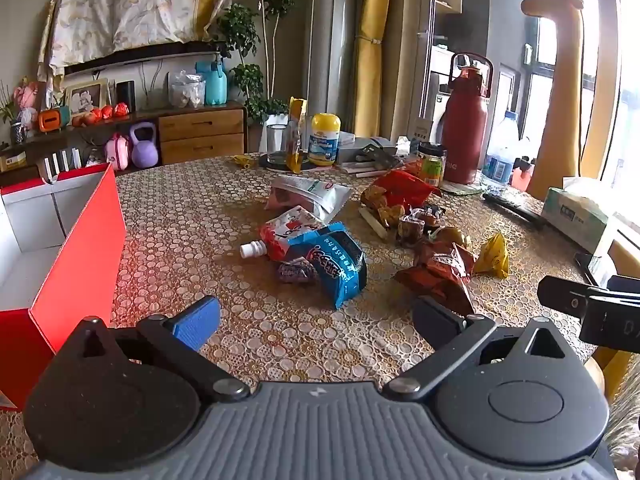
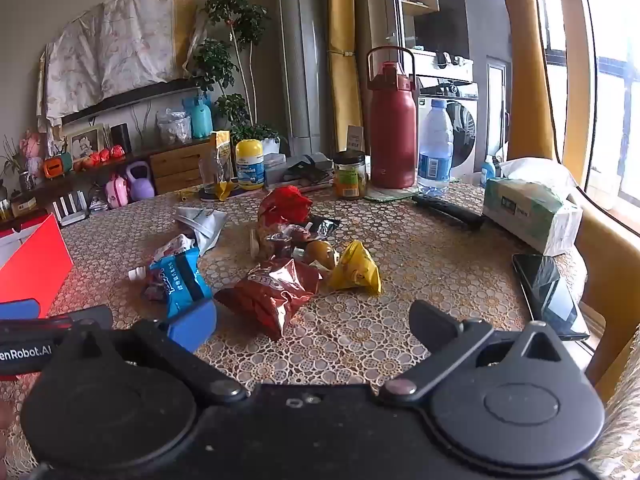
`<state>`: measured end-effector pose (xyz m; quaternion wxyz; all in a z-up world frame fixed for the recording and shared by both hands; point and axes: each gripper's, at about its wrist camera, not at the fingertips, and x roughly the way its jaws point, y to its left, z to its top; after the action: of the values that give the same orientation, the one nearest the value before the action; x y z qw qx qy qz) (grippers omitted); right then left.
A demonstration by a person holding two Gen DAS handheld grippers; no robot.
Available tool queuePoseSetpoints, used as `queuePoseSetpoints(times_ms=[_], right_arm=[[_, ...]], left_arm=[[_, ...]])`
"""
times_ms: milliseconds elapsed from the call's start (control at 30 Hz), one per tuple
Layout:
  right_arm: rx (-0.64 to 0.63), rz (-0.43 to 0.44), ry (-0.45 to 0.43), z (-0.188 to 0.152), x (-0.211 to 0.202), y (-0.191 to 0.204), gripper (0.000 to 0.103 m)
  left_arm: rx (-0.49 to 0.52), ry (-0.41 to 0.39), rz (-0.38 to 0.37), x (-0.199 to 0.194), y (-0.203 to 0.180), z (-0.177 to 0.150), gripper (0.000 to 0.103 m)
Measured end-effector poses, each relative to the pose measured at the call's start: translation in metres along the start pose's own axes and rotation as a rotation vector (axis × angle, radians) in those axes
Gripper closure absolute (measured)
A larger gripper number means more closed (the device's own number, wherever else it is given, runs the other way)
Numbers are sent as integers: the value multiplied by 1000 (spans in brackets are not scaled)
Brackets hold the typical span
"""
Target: Organize snacks
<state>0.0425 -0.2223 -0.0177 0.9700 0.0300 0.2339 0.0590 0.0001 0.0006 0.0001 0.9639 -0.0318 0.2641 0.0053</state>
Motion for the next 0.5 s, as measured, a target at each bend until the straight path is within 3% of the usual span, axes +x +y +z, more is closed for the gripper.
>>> queuePoseSetpoints(times_ms=[500], right_arm=[[0, 2, 10, -1, 0, 0, 0]], left_arm=[[7, 3, 4, 0, -1, 0, 0]])
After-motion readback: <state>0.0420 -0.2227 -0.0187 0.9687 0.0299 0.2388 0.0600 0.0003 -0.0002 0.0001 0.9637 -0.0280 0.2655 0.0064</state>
